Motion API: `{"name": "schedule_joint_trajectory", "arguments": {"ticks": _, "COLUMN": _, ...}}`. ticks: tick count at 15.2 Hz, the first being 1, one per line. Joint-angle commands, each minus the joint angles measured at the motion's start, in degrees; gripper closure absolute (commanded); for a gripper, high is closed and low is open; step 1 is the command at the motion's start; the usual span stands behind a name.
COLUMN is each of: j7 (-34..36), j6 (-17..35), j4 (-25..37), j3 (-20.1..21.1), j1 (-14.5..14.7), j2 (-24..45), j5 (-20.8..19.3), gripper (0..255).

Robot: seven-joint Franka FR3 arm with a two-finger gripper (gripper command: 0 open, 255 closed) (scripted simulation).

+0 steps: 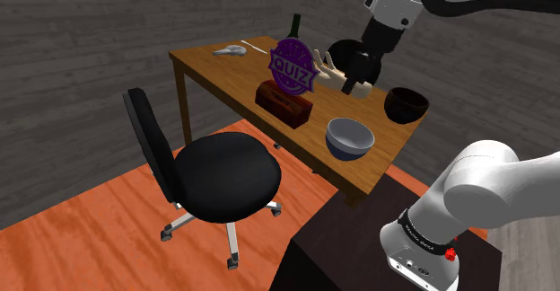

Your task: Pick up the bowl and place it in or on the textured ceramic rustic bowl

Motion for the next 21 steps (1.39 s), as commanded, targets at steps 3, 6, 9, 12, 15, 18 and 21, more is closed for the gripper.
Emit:
{"name": "schedule_joint_trajectory", "arguments": {"ticks": 3, "j7": 1.8, "j6": 6.3, "j4": -8.1, "j3": 1.8, "j1": -0.6, "j2": -1.3, "j5": -0.9, "gripper": 0}}
{"name": "schedule_joint_trajectory", "arguments": {"ticks": 6, "j7": 3.5, "j6": 11.3, "j4": -13.6, "j3": 3.3, "j1": -1.0, "j2": -1.3, "j5": -1.5, "gripper": 0}}
{"name": "schedule_joint_trajectory", "arguments": {"ticks": 9, "j7": 5.4, "j6": 16.7, "j4": -18.8, "j3": 5.0, "j1": -1.5, "j2": -0.5, "j5": -2.0, "gripper": 0}}
{"name": "schedule_joint_trajectory", "arguments": {"ticks": 12, "j7": 7.5, "j6": 22.7, "j4": -23.4, "j3": 6.8, "j1": -2.2, "j2": 1.4, "j5": -2.7, "gripper": 0}}
{"name": "schedule_joint_trajectory", "arguments": {"ticks": 15, "j7": 7.9, "j6": 25.7, "j4": -24.9, "j3": 7.2, "j1": -2.5, "j2": 3.0, "j5": -2.9, "gripper": 0}}
{"name": "schedule_joint_trajectory", "arguments": {"ticks": 18, "j7": 8.0, "j6": 29.1, "j4": -26.2, "j3": 7.4, "j1": -2.9, "j2": 5.1, "j5": -3.0, "gripper": 0}}
{"name": "schedule_joint_trajectory", "arguments": {"ticks": 21, "j7": 8.2, "j6": 32.2, "j4": -27.2, "j3": 7.7, "j1": -3.3, "j2": 7.2, "j5": -3.3, "gripper": 0}}
